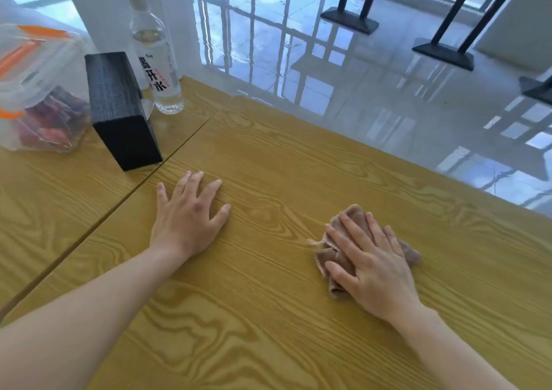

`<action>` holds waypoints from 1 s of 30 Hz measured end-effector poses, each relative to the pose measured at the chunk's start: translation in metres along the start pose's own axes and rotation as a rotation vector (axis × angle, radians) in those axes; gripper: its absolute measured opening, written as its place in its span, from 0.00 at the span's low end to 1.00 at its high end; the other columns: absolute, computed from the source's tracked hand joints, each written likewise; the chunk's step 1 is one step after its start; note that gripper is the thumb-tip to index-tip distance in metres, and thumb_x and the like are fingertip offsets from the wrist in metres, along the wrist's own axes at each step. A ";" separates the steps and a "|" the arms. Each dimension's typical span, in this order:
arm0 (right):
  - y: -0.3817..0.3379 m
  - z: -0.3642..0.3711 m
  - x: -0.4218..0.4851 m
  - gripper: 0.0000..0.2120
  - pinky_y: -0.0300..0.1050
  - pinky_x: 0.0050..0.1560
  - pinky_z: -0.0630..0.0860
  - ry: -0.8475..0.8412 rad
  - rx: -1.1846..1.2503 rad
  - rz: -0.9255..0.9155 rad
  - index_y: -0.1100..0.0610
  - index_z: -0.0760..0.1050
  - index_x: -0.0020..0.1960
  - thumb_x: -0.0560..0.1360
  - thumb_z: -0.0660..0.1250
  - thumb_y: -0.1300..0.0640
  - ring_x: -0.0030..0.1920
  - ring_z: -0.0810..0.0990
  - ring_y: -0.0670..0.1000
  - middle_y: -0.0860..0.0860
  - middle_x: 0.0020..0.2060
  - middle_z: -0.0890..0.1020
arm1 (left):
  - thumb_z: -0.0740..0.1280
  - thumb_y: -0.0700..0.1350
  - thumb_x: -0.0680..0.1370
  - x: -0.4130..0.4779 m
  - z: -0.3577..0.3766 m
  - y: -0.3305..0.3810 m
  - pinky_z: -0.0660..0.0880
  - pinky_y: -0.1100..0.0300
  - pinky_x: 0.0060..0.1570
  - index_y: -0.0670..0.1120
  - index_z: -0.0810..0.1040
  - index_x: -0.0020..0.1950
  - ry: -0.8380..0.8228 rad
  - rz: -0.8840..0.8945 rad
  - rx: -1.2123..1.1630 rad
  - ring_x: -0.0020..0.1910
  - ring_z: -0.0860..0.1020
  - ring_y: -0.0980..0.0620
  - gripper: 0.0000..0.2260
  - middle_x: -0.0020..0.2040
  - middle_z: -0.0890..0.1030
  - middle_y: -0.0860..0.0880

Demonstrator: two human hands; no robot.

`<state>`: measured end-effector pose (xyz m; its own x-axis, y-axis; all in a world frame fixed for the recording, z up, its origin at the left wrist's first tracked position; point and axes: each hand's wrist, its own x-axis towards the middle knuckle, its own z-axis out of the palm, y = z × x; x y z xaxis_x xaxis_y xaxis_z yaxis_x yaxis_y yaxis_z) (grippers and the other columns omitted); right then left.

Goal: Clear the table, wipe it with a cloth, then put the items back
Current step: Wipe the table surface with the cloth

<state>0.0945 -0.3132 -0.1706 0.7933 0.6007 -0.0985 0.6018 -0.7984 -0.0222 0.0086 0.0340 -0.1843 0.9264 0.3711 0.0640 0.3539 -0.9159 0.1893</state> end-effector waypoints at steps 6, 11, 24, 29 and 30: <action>-0.030 -0.010 0.013 0.35 0.65 0.76 0.38 -0.087 0.103 0.271 0.38 0.44 0.79 0.75 0.40 0.27 0.79 0.37 0.60 0.43 0.80 0.43 | 0.49 0.68 0.79 -0.052 -0.005 0.024 0.44 0.36 0.76 0.58 0.56 0.79 -0.135 0.186 -0.015 0.80 0.46 0.49 0.30 0.81 0.54 0.51; -0.071 0.011 -0.094 0.32 0.64 0.76 0.49 0.000 0.086 -0.212 0.39 0.58 0.78 0.77 0.47 0.29 0.80 0.45 0.58 0.42 0.80 0.55 | 0.44 0.71 0.78 -0.136 0.000 0.032 0.43 0.33 0.75 0.65 0.47 0.79 -0.180 0.252 0.085 0.80 0.40 0.50 0.30 0.82 0.49 0.52; -0.078 0.015 -0.149 0.37 0.65 0.77 0.46 -0.020 0.039 0.319 0.45 0.53 0.80 0.76 0.44 0.29 0.79 0.43 0.62 0.48 0.81 0.51 | 0.36 0.75 0.74 -0.164 -0.007 0.021 0.33 0.35 0.73 0.67 0.35 0.77 -0.204 0.167 0.109 0.78 0.31 0.49 0.32 0.81 0.37 0.53; -0.153 0.022 -0.143 0.36 0.68 0.75 0.52 0.043 0.053 0.232 0.51 0.60 0.79 0.77 0.50 0.31 0.79 0.47 0.65 0.52 0.80 0.56 | 0.42 0.71 0.76 -0.163 -0.011 0.017 0.28 0.41 0.73 0.64 0.48 0.79 -0.196 0.150 -0.090 0.78 0.33 0.54 0.32 0.82 0.44 0.56; -0.165 0.022 -0.141 0.36 0.68 0.75 0.51 0.041 0.043 0.218 0.51 0.59 0.79 0.78 0.49 0.31 0.79 0.46 0.65 0.52 0.80 0.55 | 0.43 0.70 0.76 -0.163 -0.012 0.016 0.29 0.42 0.73 0.63 0.52 0.79 -0.199 0.149 -0.141 0.78 0.35 0.56 0.31 0.82 0.46 0.57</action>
<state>-0.1184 -0.2671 -0.1754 0.9078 0.4142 -0.0655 0.4118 -0.9101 -0.0472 -0.1381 -0.0391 -0.1797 0.9789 0.1838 -0.0894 0.2032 -0.9227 0.3275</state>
